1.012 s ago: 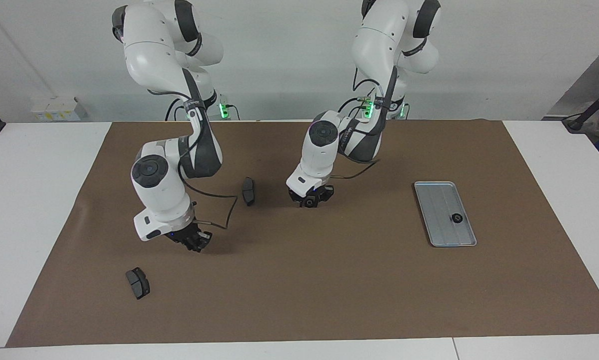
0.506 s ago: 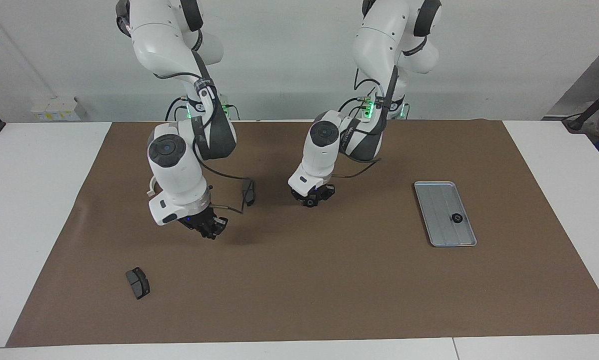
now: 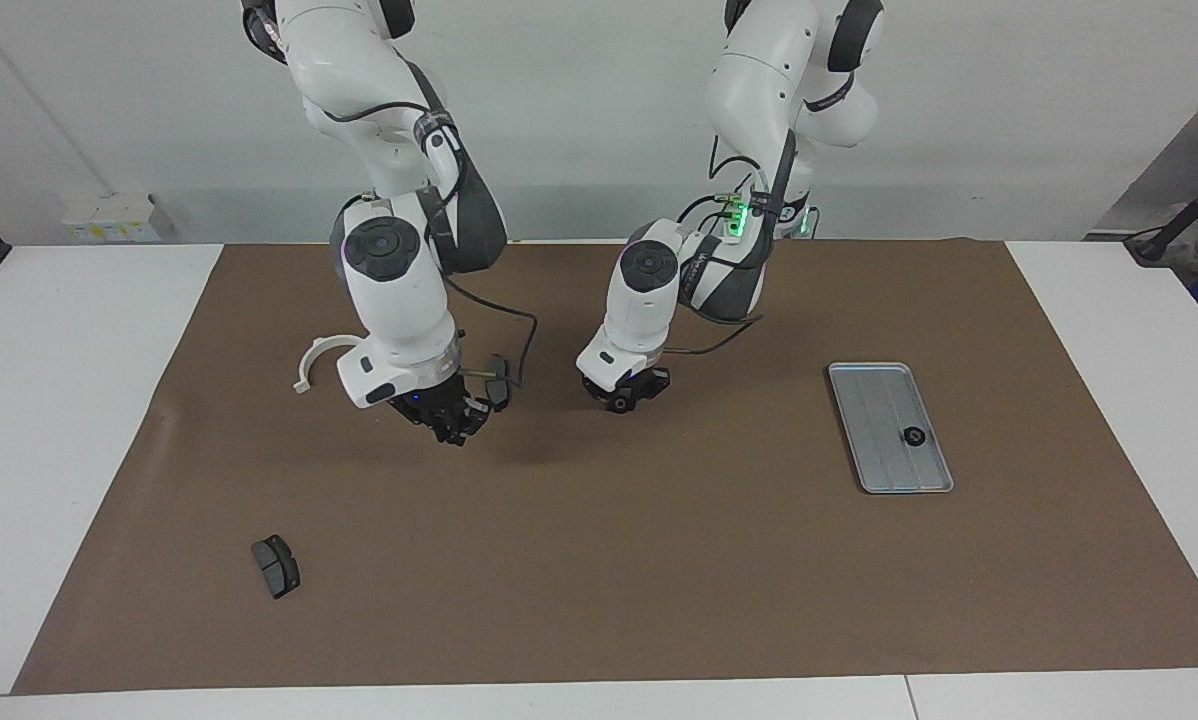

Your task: Pick bearing gear from pile to tray

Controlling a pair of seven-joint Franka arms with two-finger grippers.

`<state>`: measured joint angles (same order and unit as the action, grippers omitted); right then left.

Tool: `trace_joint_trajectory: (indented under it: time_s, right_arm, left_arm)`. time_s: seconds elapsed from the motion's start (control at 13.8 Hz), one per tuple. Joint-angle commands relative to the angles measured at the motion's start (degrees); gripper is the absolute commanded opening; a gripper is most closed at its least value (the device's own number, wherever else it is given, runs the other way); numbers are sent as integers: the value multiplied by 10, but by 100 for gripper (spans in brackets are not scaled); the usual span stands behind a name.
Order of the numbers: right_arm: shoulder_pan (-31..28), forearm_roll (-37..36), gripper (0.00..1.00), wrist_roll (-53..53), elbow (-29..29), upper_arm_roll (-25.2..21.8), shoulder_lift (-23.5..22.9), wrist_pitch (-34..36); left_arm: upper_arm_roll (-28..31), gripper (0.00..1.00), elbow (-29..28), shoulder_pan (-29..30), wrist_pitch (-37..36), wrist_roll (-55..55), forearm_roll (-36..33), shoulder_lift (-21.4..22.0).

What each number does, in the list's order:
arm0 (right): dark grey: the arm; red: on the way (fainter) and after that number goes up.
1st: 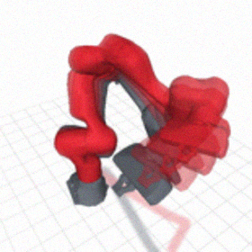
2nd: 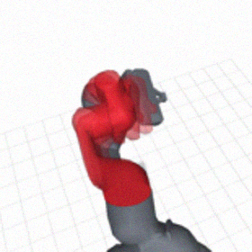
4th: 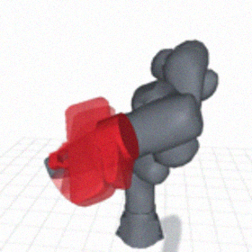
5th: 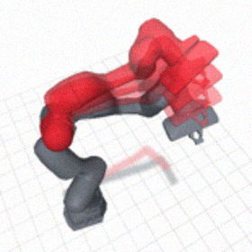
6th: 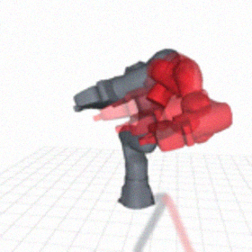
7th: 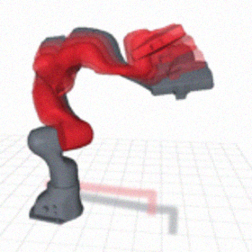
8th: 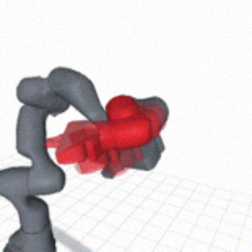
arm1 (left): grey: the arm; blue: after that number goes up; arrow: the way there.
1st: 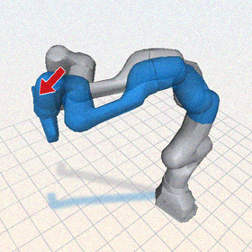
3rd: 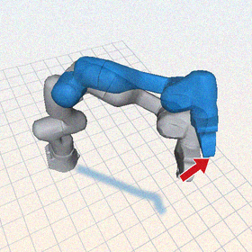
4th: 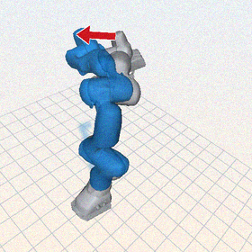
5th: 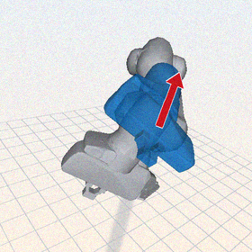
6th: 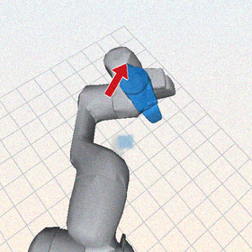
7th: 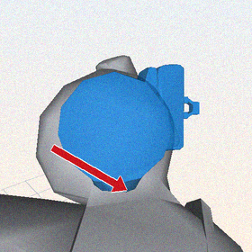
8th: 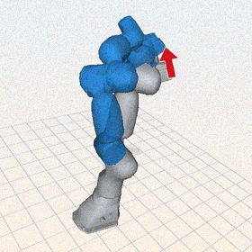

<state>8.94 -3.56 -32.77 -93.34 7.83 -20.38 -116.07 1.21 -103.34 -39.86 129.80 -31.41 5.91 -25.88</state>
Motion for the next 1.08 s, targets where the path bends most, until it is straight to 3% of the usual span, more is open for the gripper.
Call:
trace_joint_trajectory:
  time_s: [0.0, 0.36, 0.65, 1.01]
  right_arm:
    - [5, 7, 0, -27, -53, 8, 31, -18]
    - [48, 13, 0, -87, -76, 10, 30, -65]
    - [99, 13, 0, -153, -98, 10, 22, -118]
    - [157, 10, 0, -208, -93, 10, -18, -153]
  left_arm:
    - [9, 6, -15, -4, -2, 1, -6, 16]
    - [22, 0, 38, 43, -18, 2, -6, 9]
    - [21, 0, 54, 144, -50, 55, -6, 28]
    - [21, 1, 26, 277, -108, 213, -5, 66]
